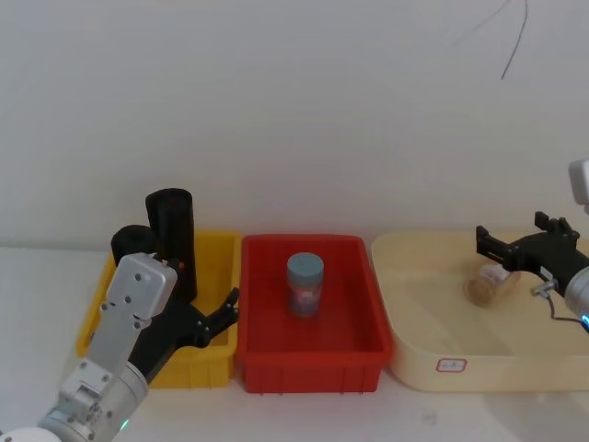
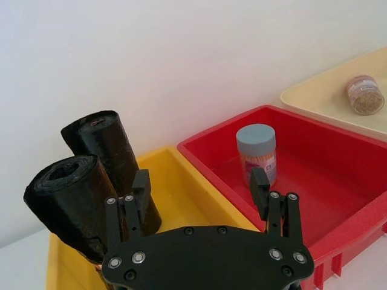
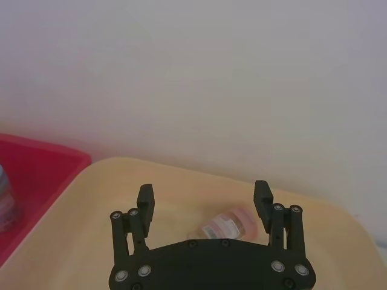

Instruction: Pick up the garbage bag with the one hand and transfer it to the other hand.

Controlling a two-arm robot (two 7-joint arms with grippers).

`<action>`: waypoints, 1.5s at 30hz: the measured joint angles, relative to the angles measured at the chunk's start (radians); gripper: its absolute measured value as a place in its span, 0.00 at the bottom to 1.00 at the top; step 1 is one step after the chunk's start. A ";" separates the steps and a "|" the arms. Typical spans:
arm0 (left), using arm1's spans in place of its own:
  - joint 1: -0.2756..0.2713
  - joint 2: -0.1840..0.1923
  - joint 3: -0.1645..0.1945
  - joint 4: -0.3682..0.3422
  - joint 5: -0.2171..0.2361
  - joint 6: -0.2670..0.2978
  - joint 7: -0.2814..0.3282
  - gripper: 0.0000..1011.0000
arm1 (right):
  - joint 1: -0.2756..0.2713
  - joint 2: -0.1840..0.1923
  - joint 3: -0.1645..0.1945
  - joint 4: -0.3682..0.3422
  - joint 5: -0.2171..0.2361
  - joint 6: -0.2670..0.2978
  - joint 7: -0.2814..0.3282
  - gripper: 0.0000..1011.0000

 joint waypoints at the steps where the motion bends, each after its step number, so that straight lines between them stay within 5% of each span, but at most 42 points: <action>1: 0.000 0.000 0.000 0.000 0.000 0.000 0.000 0.99 | -0.002 0.001 0.002 0.001 0.000 0.001 -0.001 0.99; 12: 0.005 -0.002 -0.010 -0.015 0.008 0.010 0.019 0.99 | -0.009 0.002 0.009 0.004 0.000 0.005 -0.008 0.99; 29: 0.076 -0.015 -0.091 -0.141 0.038 0.132 0.157 0.99 | -0.013 0.003 0.013 0.006 0.000 0.007 -0.012 0.99; 45: 0.193 -0.069 -0.192 -0.268 -0.034 0.255 0.242 0.99 | -0.015 0.003 0.015 0.006 0.000 0.008 -0.013 0.99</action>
